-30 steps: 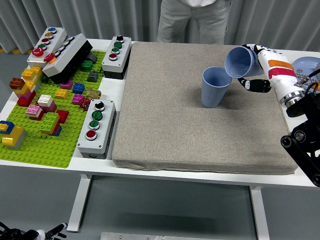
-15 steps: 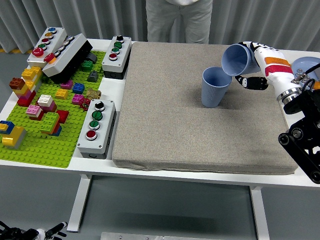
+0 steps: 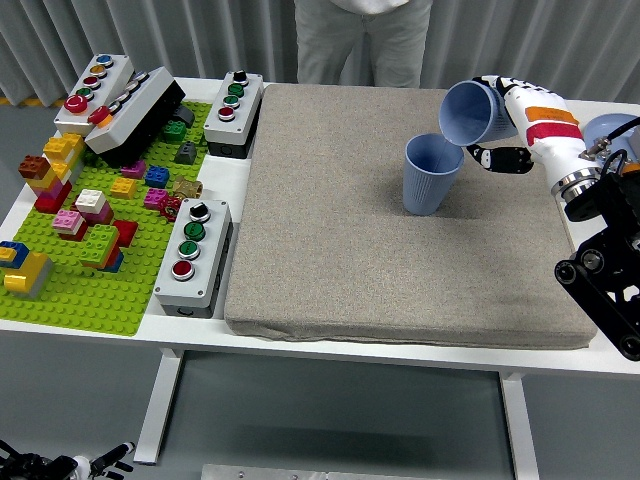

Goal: Pick cup pour cup place

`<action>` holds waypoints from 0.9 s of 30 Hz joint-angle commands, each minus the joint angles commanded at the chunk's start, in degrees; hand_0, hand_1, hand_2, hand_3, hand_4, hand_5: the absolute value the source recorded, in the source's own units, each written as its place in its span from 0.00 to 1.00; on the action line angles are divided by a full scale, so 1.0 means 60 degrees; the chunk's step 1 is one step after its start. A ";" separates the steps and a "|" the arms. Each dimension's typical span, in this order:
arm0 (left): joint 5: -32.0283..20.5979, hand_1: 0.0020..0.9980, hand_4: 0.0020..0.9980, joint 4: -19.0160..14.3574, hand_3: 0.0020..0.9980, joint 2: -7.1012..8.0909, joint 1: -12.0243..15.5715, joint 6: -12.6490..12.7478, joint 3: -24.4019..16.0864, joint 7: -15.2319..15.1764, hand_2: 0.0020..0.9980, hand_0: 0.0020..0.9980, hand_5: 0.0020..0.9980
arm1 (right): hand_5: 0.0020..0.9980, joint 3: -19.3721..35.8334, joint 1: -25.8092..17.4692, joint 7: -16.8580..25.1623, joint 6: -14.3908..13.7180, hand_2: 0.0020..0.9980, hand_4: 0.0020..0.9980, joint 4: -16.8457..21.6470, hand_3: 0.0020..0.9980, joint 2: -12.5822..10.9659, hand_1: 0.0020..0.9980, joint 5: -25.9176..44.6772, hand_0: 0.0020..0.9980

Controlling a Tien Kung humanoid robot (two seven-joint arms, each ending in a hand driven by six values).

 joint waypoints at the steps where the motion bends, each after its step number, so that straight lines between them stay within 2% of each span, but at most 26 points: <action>1: -0.0003 0.87 0.60 0.0000 0.77 -0.0001 -0.0003 0.0001 0.0002 0.0000 0.89 0.85 1.00 | 0.10 -0.0018 0.0007 0.0002 -0.0011 0.49 0.70 -0.0007 0.57 0.0001 0.60 -0.0003 0.67; 27: -0.0013 0.87 0.60 0.0000 0.77 0.0006 0.0003 -0.0010 0.0029 0.0003 0.89 0.85 1.00 | 0.10 -0.0766 0.0207 0.0549 -0.0935 0.49 0.70 -0.0329 0.56 -0.0175 0.59 0.0061 0.68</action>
